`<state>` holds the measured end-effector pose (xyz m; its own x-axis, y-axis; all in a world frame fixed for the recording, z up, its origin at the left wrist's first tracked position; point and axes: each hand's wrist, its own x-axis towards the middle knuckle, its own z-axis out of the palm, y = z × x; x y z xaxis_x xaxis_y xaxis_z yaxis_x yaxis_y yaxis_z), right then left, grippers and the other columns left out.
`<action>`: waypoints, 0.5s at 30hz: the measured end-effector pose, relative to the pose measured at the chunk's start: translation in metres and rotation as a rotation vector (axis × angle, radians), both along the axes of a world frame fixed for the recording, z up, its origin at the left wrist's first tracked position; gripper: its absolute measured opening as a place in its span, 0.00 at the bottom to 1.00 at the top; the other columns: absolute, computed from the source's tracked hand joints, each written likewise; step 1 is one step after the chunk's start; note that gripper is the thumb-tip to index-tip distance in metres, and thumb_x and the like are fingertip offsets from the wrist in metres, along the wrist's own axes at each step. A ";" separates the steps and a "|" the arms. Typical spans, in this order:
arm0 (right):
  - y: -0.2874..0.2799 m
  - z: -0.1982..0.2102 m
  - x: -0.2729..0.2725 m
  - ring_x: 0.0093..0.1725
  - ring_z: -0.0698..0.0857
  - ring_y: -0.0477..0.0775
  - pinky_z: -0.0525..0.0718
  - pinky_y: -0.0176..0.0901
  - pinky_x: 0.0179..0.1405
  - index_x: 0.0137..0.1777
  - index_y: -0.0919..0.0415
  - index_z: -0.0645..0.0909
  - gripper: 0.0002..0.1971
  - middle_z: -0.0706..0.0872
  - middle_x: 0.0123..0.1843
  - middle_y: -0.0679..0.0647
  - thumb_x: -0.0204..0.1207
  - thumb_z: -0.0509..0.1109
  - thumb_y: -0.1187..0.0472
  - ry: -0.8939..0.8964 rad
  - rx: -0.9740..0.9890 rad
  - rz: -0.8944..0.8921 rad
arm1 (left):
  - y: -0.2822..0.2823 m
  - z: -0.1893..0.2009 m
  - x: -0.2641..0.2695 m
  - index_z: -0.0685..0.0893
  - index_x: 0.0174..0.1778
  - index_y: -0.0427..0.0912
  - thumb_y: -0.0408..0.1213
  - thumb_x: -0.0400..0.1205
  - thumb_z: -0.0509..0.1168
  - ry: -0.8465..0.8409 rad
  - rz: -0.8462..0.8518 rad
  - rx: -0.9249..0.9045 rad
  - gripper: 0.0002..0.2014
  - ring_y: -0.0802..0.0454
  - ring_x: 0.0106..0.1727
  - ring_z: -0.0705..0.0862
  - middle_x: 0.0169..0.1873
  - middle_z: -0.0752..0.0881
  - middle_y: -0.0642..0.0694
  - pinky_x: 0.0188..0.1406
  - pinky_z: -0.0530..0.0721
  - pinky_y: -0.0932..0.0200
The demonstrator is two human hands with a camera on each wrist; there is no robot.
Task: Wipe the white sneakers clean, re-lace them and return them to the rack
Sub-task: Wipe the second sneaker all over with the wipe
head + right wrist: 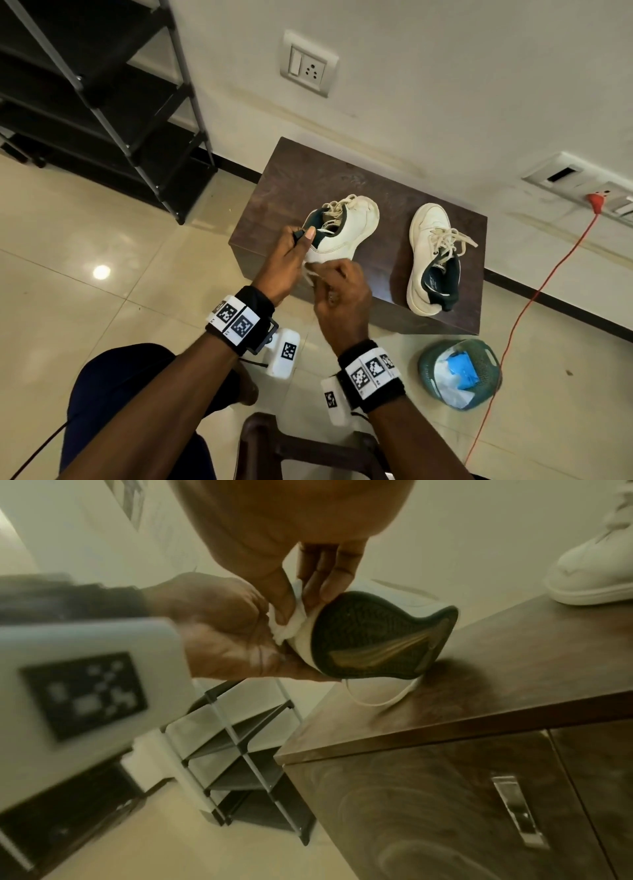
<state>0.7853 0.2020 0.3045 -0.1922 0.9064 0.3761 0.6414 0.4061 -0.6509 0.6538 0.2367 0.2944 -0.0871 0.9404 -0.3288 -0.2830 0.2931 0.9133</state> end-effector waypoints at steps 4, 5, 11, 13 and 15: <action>0.029 0.006 0.015 0.42 0.85 0.50 0.81 0.32 0.40 0.53 0.59 0.92 0.11 0.85 0.48 0.55 0.75 0.76 0.72 0.190 -0.070 -0.206 | 0.000 -0.001 0.001 0.75 0.52 0.45 0.50 0.89 0.62 -0.027 -0.018 -0.011 0.11 0.48 0.54 0.83 0.50 0.86 0.43 0.63 0.82 0.30; 0.038 0.006 0.018 0.41 0.85 0.46 0.80 0.29 0.39 0.52 0.58 0.92 0.11 0.85 0.48 0.55 0.74 0.76 0.72 0.240 -0.088 -0.254 | 0.001 -0.001 0.001 0.75 0.52 0.45 0.51 0.88 0.63 -0.024 -0.018 -0.010 0.12 0.48 0.55 0.83 0.51 0.86 0.42 0.65 0.81 0.28; 0.038 0.004 0.014 0.41 0.85 0.52 0.83 0.39 0.38 0.52 0.58 0.92 0.12 0.85 0.47 0.52 0.73 0.75 0.73 0.233 -0.094 -0.263 | 0.004 0.000 -0.001 0.75 0.59 0.37 0.54 0.86 0.64 -0.033 0.015 -0.030 0.21 0.42 0.61 0.86 0.62 0.85 0.30 0.66 0.80 0.23; 0.018 0.006 0.009 0.45 0.85 0.53 0.83 0.39 0.43 0.52 0.59 0.92 0.12 0.85 0.47 0.53 0.73 0.75 0.73 0.140 -0.046 -0.128 | 0.006 -0.001 -0.004 0.76 0.58 0.39 0.59 0.83 0.66 -0.023 0.010 -0.050 0.24 0.43 0.57 0.85 0.58 0.86 0.31 0.65 0.80 0.22; 0.019 0.006 0.015 0.47 0.84 0.53 0.82 0.40 0.45 0.52 0.59 0.92 0.11 0.84 0.47 0.52 0.73 0.76 0.72 0.086 -0.022 -0.072 | 0.006 -0.003 -0.005 0.77 0.56 0.41 0.60 0.82 0.66 -0.004 -0.003 -0.041 0.23 0.41 0.56 0.85 0.54 0.87 0.34 0.65 0.80 0.23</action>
<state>0.7999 0.2209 0.3102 -0.0945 0.9249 0.3682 0.6097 0.3461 -0.7131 0.6483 0.2426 0.2918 -0.0831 0.9265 -0.3670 -0.2856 0.3307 0.8995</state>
